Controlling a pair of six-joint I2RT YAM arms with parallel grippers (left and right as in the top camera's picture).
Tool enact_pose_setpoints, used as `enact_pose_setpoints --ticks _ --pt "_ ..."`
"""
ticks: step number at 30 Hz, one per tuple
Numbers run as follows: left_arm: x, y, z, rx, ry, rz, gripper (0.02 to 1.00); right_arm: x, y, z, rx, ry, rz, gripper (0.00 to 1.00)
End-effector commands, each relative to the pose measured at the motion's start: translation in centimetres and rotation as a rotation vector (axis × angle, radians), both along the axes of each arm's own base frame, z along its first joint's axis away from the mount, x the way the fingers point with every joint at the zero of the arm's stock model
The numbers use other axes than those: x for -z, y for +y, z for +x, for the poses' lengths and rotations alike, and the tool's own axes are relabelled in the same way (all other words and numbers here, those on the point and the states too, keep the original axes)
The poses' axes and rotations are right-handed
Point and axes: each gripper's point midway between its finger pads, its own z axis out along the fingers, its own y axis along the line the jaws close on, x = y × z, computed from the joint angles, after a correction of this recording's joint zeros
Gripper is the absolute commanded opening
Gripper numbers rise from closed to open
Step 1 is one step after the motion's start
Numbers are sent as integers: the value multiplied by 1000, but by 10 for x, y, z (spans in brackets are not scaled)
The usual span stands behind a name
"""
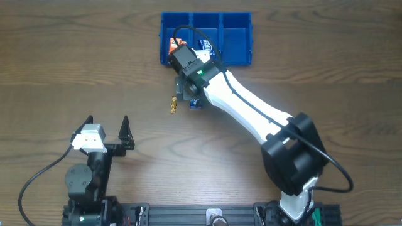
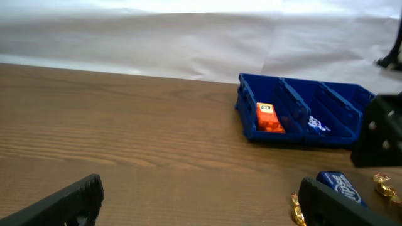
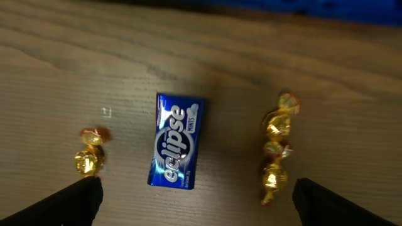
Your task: Sort Candies Into Trays
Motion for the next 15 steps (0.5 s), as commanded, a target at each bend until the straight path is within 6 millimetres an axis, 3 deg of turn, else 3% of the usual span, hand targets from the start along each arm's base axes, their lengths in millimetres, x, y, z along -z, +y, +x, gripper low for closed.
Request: enact_pose_setpoints --ticks 1,7,15 --pt "16 -4 -1 23 46 4 998 38 3 -5 24 80 -3 1000" --pt "16 -4 -1 23 46 4 998 64 8 -6 34 111 -16 1000" --pt "16 -4 -1 23 46 4 998 83 9 -5 43 126 -27 1000"
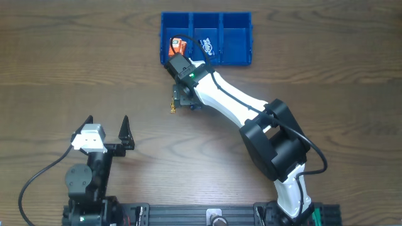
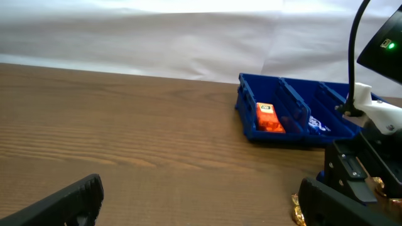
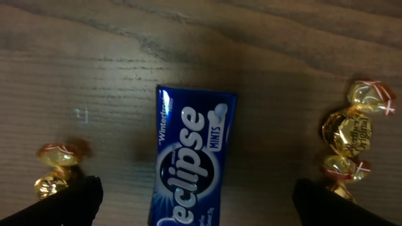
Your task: Sort Candies Into Trays
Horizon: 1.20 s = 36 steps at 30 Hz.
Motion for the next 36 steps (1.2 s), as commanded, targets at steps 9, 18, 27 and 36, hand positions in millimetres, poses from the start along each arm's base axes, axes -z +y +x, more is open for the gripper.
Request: enact_pose_setpoints --ticks 9,18,27,36 --pt "16 -4 -1 23 46 4 998 27 -3 -4 37 37 -27 557" --pt "16 -4 -1 23 46 4 998 23 1 3 36 9 -9 205" --pt "16 -4 -1 23 47 4 996 -138 -16 60 29 -381 -27 178" --pt "16 -4 -1 23 46 4 996 -210 -34 139 34 -650 10 178"
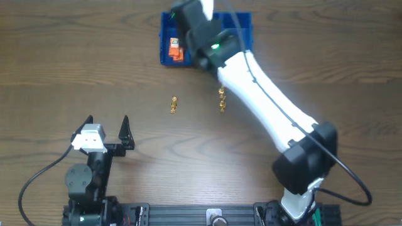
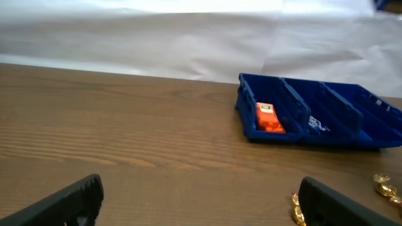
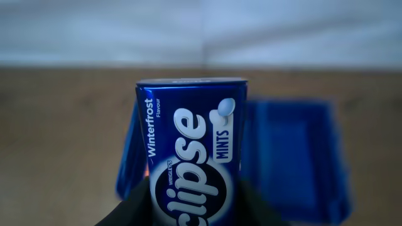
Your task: Sort Candies Into Trays
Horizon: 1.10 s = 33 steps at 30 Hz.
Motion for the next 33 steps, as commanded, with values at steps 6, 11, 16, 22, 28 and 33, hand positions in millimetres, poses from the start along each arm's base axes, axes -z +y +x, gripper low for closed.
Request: enact_pose_setpoints --ticks 6,11,16,22,28,33 --pt "16 -4 -1 23 45 4 998 73 -16 34 21 80 -116 178" --pt "16 -4 -1 23 46 4 996 101 -16 39 19 124 -127 178" --pt "16 -4 -1 23 45 4 998 117 -17 41 23 150 -137 178" --pt "16 -4 -1 23 45 4 998 122 -16 42 23 158 -136 183" --pt "16 -4 -1 23 45 4 998 124 -18 42 42 164 -121 183" --pt "16 -4 -1 23 45 4 998 125 -21 42 45 170 -125 183"
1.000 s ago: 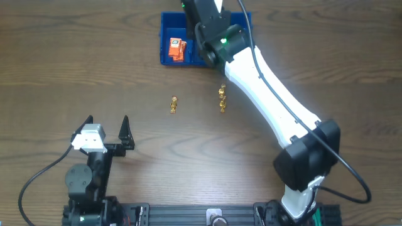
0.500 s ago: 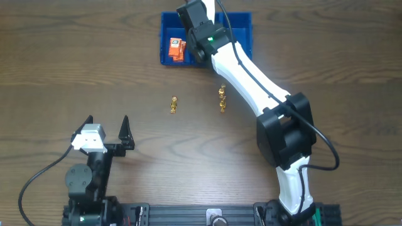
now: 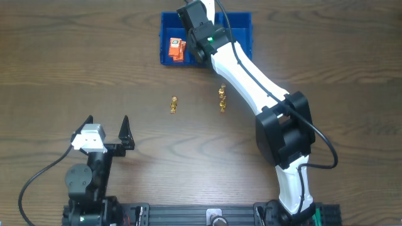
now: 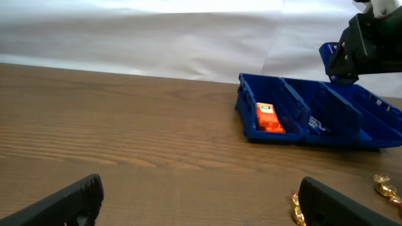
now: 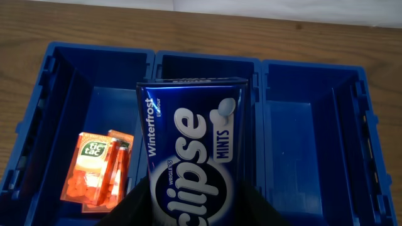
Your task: Sort Candies Into Trays
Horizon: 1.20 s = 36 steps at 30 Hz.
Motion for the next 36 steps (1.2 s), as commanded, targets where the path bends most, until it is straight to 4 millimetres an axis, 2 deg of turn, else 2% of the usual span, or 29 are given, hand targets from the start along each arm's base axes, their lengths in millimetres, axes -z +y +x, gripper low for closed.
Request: enact_pose_setpoints --ticks 1,12,13,16,17,18,20,27,30,33,36 --pt "16 -4 -1 23 46 4 998 10 -9 3 30 16 -9 183" --pt "16 -4 -1 23 46 4 998 15 -22 4 68 40 8 187" --pt "16 -4 -1 23 46 4 998 16 -22 4 68 41 7 211" --pt "16 -4 -1 23 46 4 998 18 -22 4 67 47 4 360" --pt "16 -4 -1 23 46 4 998 19 -22 4 67 48 3 481" --pt "16 -4 -1 23 46 4 998 19 -21 4 64 50 6 755" --pt "16 -4 -1 23 46 4 998 20 -20 3 61 51 8 1000" --pt "16 -4 -1 23 46 4 998 19 -15 -3 47 66 5 1000" --pt "16 -4 -1 23 46 4 998 5 -6 -15 21 68 4 1000" --pt "16 -4 -1 23 46 4 998 -9 14 -44 -37 97 -13 1000" --pt "16 -4 -1 23 46 4 998 0 33 -81 -33 183 -14 1000"
